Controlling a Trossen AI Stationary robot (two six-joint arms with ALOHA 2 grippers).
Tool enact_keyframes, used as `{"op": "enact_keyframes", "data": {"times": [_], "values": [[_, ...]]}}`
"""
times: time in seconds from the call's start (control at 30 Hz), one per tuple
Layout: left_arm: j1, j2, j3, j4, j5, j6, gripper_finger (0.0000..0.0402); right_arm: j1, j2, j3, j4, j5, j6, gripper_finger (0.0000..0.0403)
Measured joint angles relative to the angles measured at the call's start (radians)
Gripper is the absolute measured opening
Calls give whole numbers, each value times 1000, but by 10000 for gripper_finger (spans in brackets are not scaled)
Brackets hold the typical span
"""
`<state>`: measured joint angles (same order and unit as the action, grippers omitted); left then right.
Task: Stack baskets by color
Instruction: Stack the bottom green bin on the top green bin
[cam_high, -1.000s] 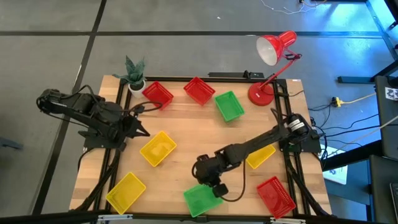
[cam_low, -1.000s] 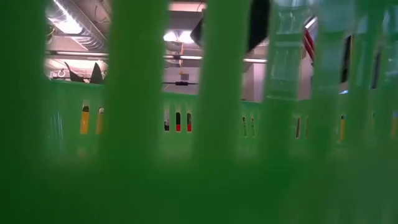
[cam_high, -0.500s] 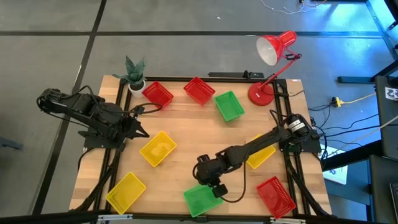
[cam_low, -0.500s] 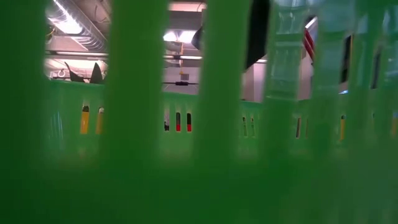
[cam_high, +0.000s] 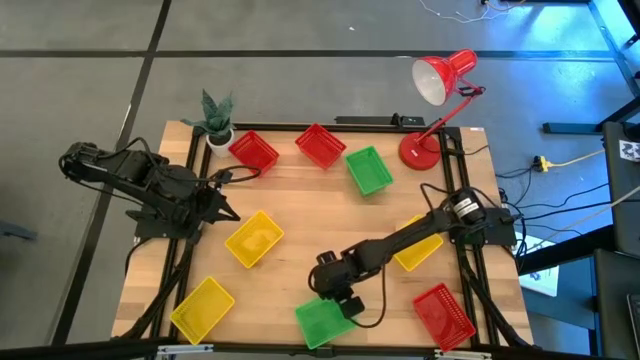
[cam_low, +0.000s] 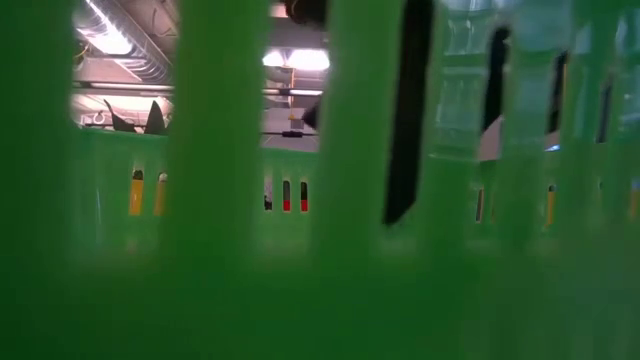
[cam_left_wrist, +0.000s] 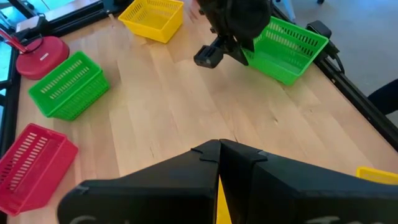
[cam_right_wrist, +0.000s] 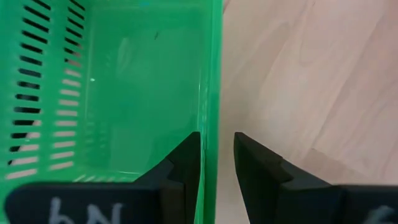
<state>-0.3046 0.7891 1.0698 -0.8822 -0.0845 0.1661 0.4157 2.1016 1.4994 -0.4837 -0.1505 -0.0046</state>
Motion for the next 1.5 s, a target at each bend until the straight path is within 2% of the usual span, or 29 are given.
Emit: {"op": "enact_keyframes", "data": {"times": [0.2, 0.37, 0.6, 0.73, 0.87, 1.13, 1.23, 1.37, 1.5], "values": [[0, 0, 0, 0, 0, -1, 0, 0, 6, 0, 32, 38, 39, 80], [0, 0, 0, 0, 0, -2, 0, 0, 6, 0, 81, 47, 159, 12], [0, 0, 0, 0, 0, -1, 0, -1, 6, 38, 54, 87, 380, 5], [0, 0, 0, 0, 0, -1, 0, -1, 6, 109, -2, 164, 497, 3], [0, 0, 0, 0, 0, 1, 0, -1, 6, 238, -172, 264, 638, 2], [0, -6, 0, -19, 0, 3, 0, -1, 5, 543, -670, 511, 990, 2], [0, -11, 0, -56, 0, 16, 0, -5, 5, 633, -863, 624, 1170, 1], [0, -18, 0, -78, 0, 30, 0, -25, 4, 707, -1093, 722, 1436, 1], [0, -23, 0, -77, 0, 86, 0, -69, -15, 689, -1091, 804, 1506, 1]]}}
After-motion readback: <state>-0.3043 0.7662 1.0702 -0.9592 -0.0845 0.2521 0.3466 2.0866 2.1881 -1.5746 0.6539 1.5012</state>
